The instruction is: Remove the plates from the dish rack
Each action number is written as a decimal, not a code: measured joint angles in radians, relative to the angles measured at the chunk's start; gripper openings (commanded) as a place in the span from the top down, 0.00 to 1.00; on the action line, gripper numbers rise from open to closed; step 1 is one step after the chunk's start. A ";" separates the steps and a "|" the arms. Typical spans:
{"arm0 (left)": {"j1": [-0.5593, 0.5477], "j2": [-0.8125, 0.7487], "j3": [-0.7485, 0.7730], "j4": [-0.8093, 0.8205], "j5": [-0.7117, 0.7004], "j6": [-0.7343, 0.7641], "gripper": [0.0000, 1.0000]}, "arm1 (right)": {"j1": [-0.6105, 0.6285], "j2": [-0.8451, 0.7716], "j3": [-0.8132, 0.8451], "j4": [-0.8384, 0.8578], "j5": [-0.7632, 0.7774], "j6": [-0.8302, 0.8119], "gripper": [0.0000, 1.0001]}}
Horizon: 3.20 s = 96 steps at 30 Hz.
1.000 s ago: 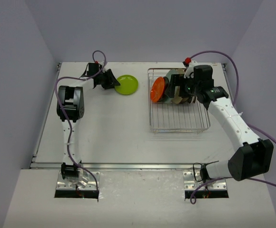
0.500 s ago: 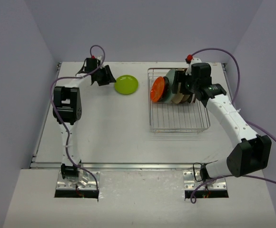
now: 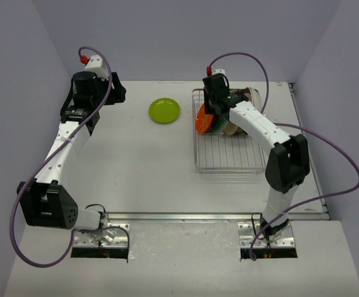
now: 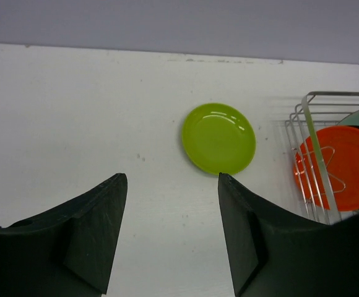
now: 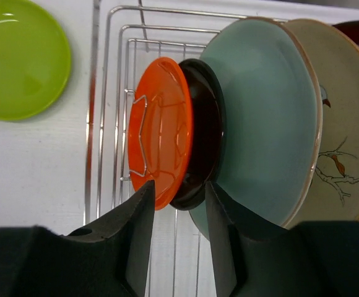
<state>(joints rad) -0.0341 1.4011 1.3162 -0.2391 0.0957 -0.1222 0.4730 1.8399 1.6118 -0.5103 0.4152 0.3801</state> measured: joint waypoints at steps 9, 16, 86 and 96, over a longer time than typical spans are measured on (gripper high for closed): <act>0.000 -0.099 -0.157 -0.062 -0.029 0.003 0.40 | -0.006 0.087 0.024 -0.061 0.026 0.061 0.63; 0.000 -0.120 -0.168 -0.069 -0.028 -0.010 0.39 | -0.006 0.138 0.068 -0.068 0.023 0.085 0.68; -0.031 0.079 -0.138 0.070 0.876 -0.187 1.00 | 0.020 -0.214 -0.066 0.070 -0.792 0.090 0.05; 0.004 0.390 0.090 0.014 0.615 -0.179 1.00 | -0.147 -0.216 -0.130 0.079 -0.656 0.122 0.01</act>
<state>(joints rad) -0.0300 1.7913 1.4061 -0.2249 0.7104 -0.3016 0.3260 1.6242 1.4816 -0.4312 -0.2413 0.5026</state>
